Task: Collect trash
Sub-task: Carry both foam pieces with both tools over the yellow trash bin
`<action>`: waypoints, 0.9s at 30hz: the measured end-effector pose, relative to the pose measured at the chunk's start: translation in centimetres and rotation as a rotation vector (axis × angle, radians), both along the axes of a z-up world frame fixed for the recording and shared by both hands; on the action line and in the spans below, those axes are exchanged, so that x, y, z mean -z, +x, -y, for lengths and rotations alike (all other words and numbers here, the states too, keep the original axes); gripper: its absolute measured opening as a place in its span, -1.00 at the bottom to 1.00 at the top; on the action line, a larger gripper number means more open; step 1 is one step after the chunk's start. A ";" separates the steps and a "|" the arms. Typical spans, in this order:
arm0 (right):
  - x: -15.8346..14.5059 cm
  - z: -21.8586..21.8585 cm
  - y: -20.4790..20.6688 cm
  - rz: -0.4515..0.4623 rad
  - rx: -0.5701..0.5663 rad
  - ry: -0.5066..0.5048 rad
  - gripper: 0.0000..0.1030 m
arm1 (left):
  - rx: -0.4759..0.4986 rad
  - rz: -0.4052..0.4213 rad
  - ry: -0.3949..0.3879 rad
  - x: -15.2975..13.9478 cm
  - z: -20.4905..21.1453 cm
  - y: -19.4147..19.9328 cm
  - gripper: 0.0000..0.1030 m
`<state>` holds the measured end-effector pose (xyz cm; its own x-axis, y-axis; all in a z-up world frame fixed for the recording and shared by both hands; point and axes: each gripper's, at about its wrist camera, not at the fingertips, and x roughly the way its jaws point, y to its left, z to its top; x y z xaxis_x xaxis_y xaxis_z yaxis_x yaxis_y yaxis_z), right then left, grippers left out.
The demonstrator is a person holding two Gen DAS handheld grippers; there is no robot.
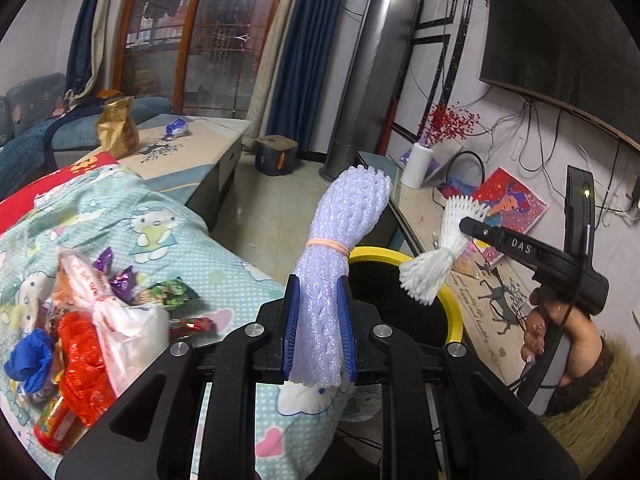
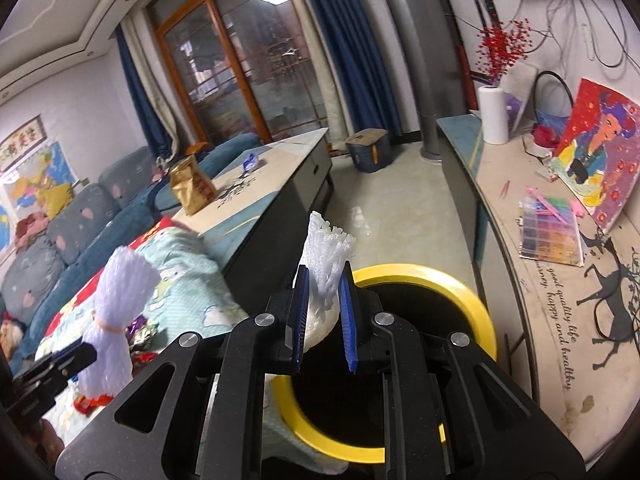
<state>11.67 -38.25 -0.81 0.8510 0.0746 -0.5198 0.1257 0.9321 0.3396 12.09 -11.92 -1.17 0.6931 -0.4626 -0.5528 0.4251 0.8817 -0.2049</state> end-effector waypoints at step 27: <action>4.2 5.6 0.8 -0.107 0.114 -0.061 -0.78 | 0.142 -0.126 0.092 5.7 9.0 3.0 -0.64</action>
<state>12.49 -43.84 -5.04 0.7917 -0.0539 -0.6086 0.2644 0.9282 0.2618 15.10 -20.91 -6.85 0.5473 -0.4943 -0.6754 0.5226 0.8322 -0.1856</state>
